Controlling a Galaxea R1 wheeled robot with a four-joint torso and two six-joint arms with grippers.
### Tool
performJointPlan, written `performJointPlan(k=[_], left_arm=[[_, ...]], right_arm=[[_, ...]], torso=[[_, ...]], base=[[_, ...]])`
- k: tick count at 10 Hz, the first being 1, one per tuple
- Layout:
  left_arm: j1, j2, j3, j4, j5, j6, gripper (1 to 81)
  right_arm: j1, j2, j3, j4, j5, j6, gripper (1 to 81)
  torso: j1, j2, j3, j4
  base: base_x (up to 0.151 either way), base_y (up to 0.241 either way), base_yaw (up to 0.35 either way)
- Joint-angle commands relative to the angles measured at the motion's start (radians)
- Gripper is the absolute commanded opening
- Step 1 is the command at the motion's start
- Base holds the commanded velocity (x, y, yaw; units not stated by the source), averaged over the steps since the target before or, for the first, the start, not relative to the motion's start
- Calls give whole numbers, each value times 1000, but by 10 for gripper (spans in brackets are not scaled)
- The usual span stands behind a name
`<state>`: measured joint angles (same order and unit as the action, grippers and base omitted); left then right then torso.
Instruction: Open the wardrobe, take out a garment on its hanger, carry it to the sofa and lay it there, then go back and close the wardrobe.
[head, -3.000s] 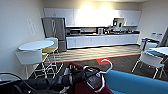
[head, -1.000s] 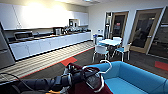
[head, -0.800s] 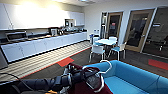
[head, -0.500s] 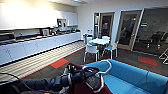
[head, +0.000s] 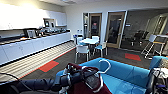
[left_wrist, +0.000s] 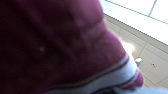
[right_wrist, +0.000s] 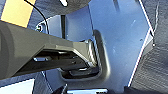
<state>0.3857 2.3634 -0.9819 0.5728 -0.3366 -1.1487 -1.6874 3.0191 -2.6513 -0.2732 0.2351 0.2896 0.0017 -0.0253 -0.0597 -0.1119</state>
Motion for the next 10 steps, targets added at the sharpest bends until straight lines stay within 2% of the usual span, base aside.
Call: performJointPlan(k=[1, 10], left_arm=[[-167, -9, 54, 36, -75, 24, 10], [-167, -10, 54, 39, -65, 23, 10]], right_arm=[[24, 2, 2, -14, -46, 0, 811], [27, 6, -1, -14, -51, 0, 811]], torso=[[0, 0, 0, 0], [0, 0, 0, 0]], base=[[0, 0, -301], [0, 0, -300]])
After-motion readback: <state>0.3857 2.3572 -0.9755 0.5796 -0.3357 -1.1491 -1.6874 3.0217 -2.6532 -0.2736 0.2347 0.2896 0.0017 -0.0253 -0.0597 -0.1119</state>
